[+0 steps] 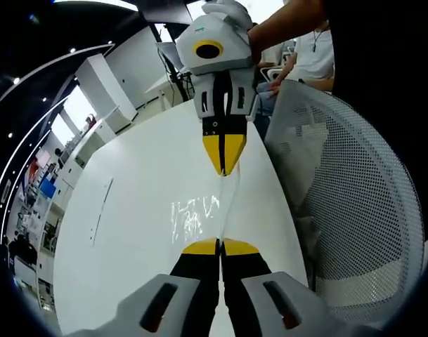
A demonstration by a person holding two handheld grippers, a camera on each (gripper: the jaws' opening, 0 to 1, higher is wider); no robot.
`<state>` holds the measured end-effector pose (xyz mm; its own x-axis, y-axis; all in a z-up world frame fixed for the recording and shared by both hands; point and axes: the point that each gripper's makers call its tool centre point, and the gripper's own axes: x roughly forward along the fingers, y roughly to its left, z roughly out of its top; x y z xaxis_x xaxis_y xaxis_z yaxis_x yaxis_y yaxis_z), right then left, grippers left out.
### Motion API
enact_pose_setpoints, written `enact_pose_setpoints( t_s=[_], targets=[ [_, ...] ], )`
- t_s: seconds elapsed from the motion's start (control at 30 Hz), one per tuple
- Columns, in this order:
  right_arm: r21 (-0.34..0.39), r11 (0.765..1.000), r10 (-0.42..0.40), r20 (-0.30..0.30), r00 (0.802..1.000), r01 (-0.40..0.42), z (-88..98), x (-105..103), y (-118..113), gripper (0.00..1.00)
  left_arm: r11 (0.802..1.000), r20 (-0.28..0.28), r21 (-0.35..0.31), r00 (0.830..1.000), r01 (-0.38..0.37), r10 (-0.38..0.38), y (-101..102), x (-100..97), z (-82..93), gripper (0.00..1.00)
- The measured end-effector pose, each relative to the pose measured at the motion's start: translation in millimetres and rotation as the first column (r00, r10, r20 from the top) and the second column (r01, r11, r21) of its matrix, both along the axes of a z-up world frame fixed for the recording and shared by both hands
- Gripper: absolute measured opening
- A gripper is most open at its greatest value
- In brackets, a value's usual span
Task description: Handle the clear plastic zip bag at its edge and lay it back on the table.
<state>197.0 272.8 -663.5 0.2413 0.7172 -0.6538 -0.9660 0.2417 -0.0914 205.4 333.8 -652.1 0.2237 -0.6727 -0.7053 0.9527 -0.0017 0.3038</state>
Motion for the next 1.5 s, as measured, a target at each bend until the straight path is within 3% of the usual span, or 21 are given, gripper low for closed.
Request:
enact_pose_setpoints(
  t_s=[0.13,0.27,0.47,0.67,1.17,1.5],
  targets=[
    [-0.004,1.000,-0.005,-0.014,1.000,0.005,-4.0,-1,1,0.00,1.000,-0.005,-0.004,1.000,-0.012,0.012,0,2.0,-2.2,0.00],
    [-0.010,1.000,-0.018,-0.035,0.999,0.017,-7.1,0,-1,0.00,0.999,-0.075,-0.046,0.997,-0.029,0.025,-4,-3.9,-0.5,0.02],
    [-0.011,1.000,-0.023,-0.045,0.999,0.022,-8.1,1,-1,0.00,0.997,-0.075,-0.069,0.996,-0.046,0.041,-4,-3.1,6.6,0.11],
    [-0.011,1.000,-0.026,-0.051,0.998,0.025,-8.4,2,-1,0.00,0.992,-0.119,-0.105,0.991,-0.072,0.059,-5,-8.4,14.4,0.16],
    [-0.017,0.999,-0.031,-0.076,0.997,0.030,-10.1,3,0,0.00,0.986,-0.037,-0.158,0.998,-0.053,0.048,-17,-7.3,46.9,0.20],
    [-0.022,0.999,-0.041,-0.089,0.995,0.039,-9.9,4,-2,0.00,0.993,0.003,-0.118,1.000,0.011,-0.011,-31,-14.4,42.0,0.20]
  ],
)
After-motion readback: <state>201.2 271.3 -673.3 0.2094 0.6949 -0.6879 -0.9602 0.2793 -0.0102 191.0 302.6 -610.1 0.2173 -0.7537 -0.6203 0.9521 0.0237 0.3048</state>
